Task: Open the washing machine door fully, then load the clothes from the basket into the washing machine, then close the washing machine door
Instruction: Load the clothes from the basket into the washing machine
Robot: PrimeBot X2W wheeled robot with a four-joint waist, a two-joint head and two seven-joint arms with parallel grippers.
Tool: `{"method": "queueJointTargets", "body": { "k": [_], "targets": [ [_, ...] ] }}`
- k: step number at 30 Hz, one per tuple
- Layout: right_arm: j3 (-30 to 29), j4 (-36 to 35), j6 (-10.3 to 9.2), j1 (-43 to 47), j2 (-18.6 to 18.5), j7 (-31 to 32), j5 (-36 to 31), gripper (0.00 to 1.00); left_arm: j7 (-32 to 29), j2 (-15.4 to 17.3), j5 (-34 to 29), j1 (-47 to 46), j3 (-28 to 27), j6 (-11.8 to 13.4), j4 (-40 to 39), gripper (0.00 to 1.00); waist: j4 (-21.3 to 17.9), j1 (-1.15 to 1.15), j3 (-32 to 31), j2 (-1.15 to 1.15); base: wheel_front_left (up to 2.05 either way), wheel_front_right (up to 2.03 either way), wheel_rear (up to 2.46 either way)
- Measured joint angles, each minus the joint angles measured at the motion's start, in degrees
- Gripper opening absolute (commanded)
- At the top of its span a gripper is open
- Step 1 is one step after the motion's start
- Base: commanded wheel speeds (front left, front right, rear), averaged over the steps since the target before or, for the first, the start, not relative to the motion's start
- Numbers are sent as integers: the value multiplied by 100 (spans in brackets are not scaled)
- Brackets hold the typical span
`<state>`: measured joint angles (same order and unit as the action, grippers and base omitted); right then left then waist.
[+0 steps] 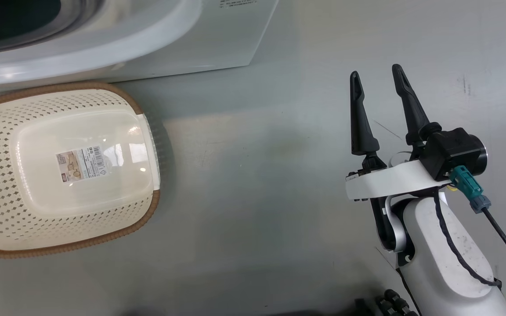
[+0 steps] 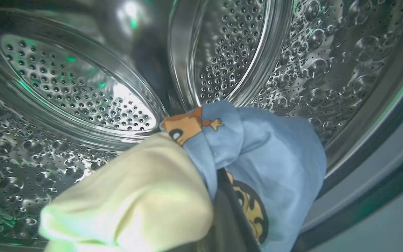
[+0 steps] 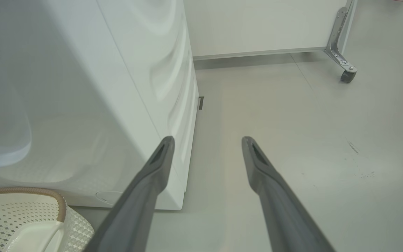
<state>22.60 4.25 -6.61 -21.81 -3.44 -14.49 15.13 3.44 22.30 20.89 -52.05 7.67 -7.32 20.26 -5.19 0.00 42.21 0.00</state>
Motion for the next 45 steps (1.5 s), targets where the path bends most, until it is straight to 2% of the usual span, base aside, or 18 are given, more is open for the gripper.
{"method": "queueJointTargets", "body": {
  "k": [8,13,21,27,38,45],
  "targets": [
    [-5,-58,-2,1,0,1,-2,100,-503,87,349,-487,42,-3,350,0,-84,0,273,0,0,0,0],
    [19,-121,-3,-23,1,1,-3,100,-844,305,471,-817,189,-4,542,0,-100,0,493,0,0,0,0],
    [29,-120,-10,-122,0,1,-10,100,-969,366,573,-1294,205,-4,728,0,-105,0,689,0,0,0,0],
    [152,-146,-11,-155,1,0,-10,100,-236,713,153,-1906,724,-4,224,0,-127,0,802,0,0,0,0],
    [198,-163,-16,-261,0,0,-9,100,1185,916,-123,-2143,1332,-13,77,0,-232,0,964,0,0,0,0],
    [203,-155,-16,-274,3,0,-3,100,1168,976,-53,-2236,1629,-13,187,0,-229,0,993,0,0,0,0]
  ]
}}
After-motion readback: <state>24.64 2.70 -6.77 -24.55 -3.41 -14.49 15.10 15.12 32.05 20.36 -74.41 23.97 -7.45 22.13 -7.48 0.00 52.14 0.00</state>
